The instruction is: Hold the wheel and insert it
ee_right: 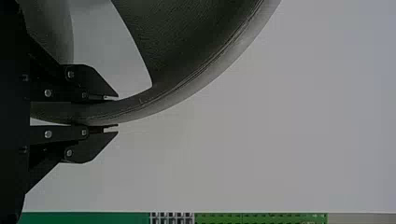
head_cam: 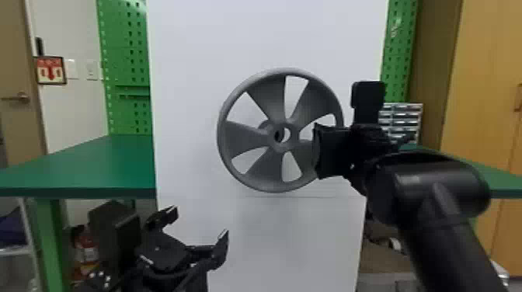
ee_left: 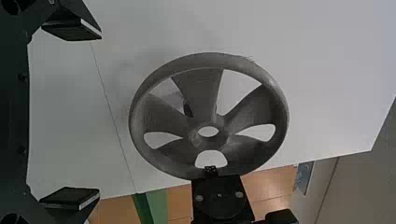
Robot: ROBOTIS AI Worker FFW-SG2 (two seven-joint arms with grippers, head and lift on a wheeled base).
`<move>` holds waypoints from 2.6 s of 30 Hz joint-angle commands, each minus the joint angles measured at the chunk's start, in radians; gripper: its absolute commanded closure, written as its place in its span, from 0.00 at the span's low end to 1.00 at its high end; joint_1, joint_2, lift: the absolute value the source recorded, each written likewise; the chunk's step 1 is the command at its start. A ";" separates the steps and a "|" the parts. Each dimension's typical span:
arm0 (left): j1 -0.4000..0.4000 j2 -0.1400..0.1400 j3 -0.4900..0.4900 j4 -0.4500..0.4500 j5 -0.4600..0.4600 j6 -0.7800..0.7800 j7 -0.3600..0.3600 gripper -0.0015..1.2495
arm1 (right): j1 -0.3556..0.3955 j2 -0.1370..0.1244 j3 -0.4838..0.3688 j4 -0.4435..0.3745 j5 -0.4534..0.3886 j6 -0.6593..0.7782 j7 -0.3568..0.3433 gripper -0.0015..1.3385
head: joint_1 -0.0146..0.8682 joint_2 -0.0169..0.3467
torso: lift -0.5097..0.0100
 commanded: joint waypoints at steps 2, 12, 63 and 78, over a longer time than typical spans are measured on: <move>-0.002 0.000 -0.002 0.000 0.000 0.000 0.000 0.08 | -0.013 0.002 0.009 0.000 -0.019 0.022 0.000 0.88 | 0.25 0.07 | 0.13; -0.006 0.002 -0.009 0.008 0.000 0.000 0.000 0.08 | -0.028 0.002 0.017 0.000 -0.023 0.051 -0.024 0.88 | 0.25 0.07 | 0.13; -0.048 0.025 -0.048 0.034 0.016 -0.007 0.000 0.08 | -0.142 0.002 0.034 0.229 0.000 -0.030 -0.034 0.88 | 0.25 0.07 | 0.13; -0.048 0.026 -0.054 0.040 0.018 -0.007 0.000 0.08 | -0.145 0.002 0.035 0.258 -0.028 -0.057 -0.034 0.84 | 0.25 0.07 | 0.13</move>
